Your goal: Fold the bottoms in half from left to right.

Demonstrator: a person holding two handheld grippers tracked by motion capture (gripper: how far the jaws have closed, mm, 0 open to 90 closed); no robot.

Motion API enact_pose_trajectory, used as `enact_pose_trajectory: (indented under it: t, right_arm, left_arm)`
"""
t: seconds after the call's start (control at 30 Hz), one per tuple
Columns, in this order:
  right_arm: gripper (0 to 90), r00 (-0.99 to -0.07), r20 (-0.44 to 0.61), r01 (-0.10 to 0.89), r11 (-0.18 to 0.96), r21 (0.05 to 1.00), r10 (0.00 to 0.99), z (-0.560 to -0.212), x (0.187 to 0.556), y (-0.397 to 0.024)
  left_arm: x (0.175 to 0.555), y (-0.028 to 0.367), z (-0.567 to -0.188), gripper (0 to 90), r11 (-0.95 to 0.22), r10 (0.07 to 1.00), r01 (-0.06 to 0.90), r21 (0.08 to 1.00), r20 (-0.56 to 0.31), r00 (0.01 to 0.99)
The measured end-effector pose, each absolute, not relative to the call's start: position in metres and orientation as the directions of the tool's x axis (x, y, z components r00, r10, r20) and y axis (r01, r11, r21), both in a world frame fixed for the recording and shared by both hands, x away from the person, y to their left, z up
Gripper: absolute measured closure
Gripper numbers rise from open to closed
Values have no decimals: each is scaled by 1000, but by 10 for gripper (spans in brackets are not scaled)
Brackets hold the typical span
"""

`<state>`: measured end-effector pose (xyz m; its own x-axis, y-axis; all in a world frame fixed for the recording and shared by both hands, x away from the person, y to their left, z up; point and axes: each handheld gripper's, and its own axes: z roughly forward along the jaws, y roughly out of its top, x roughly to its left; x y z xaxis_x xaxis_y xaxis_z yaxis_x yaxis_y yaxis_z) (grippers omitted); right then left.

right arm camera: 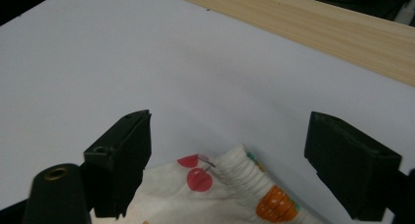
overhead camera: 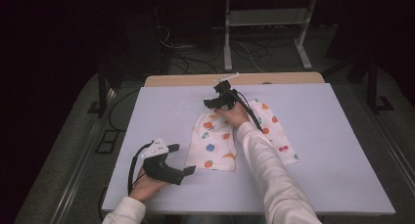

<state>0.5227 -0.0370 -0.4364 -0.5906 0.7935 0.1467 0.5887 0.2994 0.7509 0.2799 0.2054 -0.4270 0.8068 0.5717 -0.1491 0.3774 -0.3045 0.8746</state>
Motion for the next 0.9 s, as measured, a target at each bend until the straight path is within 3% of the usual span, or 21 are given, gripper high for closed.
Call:
enact_pose_trajectory:
  t: [0.5, 0.9]
  right_arm:
    - [431, -575, 153, 621, 307, 721, 804, -447, 528, -38]
    - [796, -581, 142, 629, 332, 703, 801, -448, 528, -35]
  left_arm:
    - [280, 205, -426, 0, -300, 571, 372, 879, -147, 808]
    - [280, 205, -425, 0, -301, 569, 368, 880, -144, 810]
